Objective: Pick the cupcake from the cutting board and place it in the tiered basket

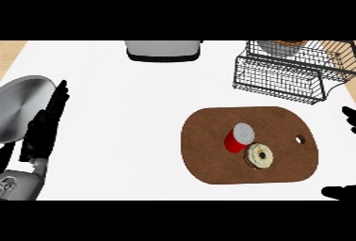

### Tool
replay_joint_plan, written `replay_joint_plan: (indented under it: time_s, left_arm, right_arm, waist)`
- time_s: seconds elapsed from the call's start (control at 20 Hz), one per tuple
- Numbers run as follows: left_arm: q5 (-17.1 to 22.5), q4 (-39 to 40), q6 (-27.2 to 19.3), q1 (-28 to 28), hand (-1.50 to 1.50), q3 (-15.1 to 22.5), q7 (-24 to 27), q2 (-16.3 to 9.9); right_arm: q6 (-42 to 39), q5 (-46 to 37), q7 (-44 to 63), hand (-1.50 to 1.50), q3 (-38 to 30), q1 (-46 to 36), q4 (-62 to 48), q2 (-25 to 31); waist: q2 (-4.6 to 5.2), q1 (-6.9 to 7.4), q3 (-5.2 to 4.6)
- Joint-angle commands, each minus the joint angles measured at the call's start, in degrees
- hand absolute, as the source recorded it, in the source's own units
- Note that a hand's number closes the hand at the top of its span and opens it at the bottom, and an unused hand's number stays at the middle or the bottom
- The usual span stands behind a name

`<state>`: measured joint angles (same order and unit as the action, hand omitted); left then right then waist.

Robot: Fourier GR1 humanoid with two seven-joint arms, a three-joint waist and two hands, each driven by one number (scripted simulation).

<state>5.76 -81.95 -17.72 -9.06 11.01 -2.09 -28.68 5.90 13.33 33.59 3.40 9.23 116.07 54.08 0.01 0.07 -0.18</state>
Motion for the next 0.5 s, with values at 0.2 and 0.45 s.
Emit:
replay_joint_plan:
  time_s: [0.2,0.45]
  left_arm:
    - [-1.2,1.7,2.3,-2.3,0.00,-1.3,0.1,1.2]
    - [-4.2,0.0,0.3,-2.5,0.00,-0.2,-1.8,3.6]
  right_arm:
    - [-4.8,0.6,22.8,-1.50,6.3,-19.5,-2.0,0.6]
    - [-6.0,-0.4,33.9,-1.50,12.3,-24.4,-0.9,-4.2]
  waist:
    - [0.24,1.23,0.10]
    - [0.10,0.90,0.10]
